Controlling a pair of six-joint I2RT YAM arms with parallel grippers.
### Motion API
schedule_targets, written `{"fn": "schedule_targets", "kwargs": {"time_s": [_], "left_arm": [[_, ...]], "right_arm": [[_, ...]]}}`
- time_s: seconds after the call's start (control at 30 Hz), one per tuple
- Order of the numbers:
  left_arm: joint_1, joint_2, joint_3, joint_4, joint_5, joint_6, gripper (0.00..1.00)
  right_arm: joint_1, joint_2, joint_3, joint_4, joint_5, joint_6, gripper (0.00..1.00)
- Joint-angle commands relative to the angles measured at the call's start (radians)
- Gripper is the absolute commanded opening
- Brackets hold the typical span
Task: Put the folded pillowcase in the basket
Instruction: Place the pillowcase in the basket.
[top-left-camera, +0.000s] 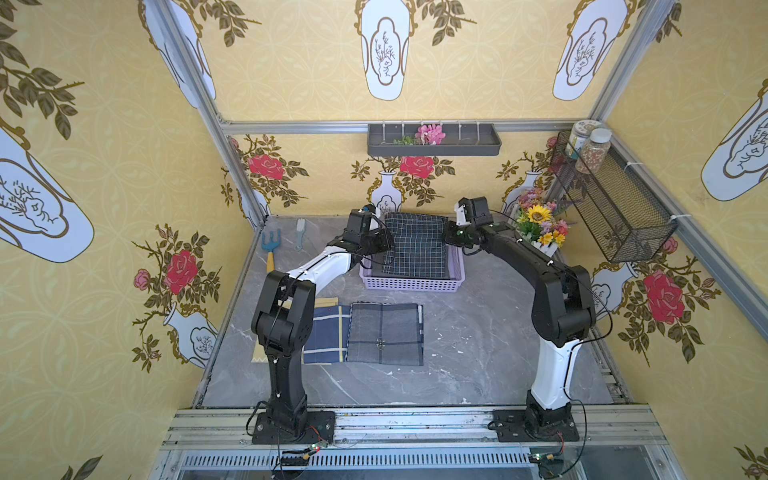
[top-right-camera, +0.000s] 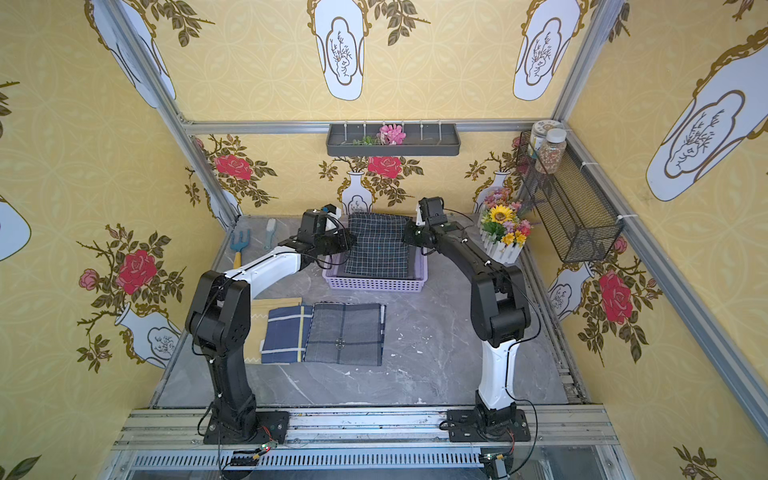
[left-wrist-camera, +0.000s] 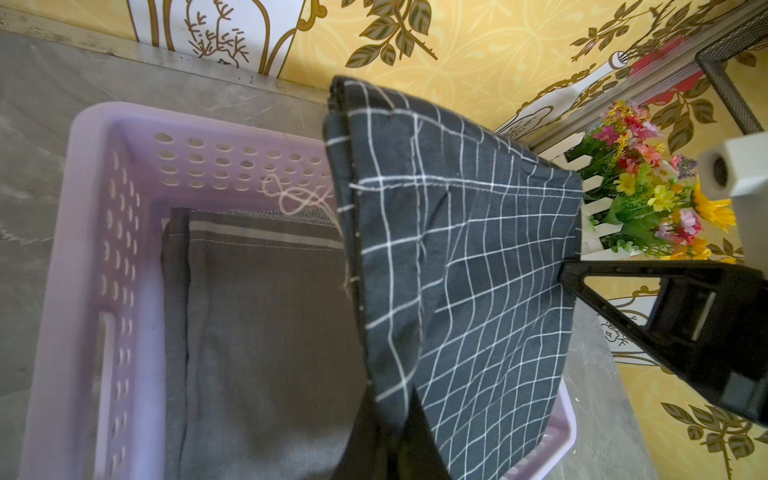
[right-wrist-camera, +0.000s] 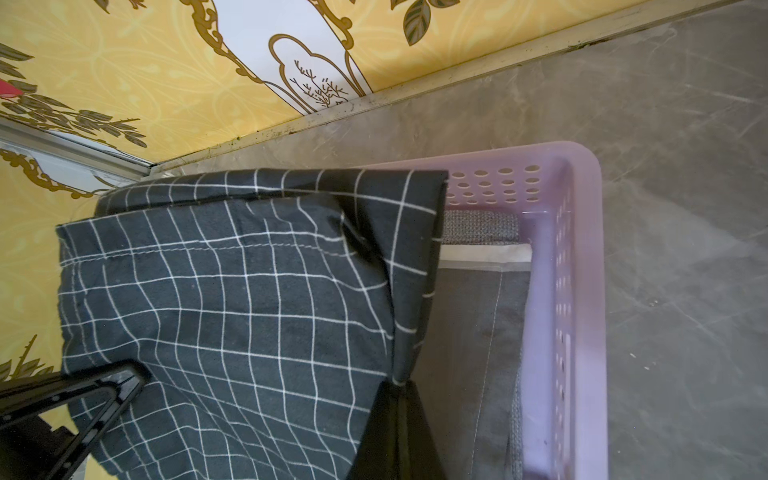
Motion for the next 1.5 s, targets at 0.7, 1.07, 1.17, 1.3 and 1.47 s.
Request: {"fn": "schedule_targets", "kwargs": {"time_s": [0.7, 1.07, 1.17, 1.3, 1.47], "left_arm": [[0.015, 0.097, 0.026, 0.026, 0.021, -0.014, 0.00], [0.020, 0.047, 0.025, -0.003, -0.030, -0.041, 0.94], [0.026, 0.009, 0.018, -0.020, -0.043, -0.046, 1.00], [0.029, -0.053, 0.005, -0.060, -0.079, -0.053, 1.00], [0.032, -0.172, -0.077, -0.082, -0.119, -0.066, 1.00]], "right_arm": [[-0.008, 0.068, 0.034, 0.011, 0.003, -0.014, 0.01], [-0.009, 0.022, 0.021, -0.015, 0.008, -0.016, 0.56], [-0.009, -0.018, -0.001, -0.021, 0.013, -0.025, 0.57], [-0.008, -0.086, -0.041, -0.034, 0.016, -0.030, 0.57], [0.004, -0.195, -0.122, -0.056, 0.026, -0.042, 0.58]]}}
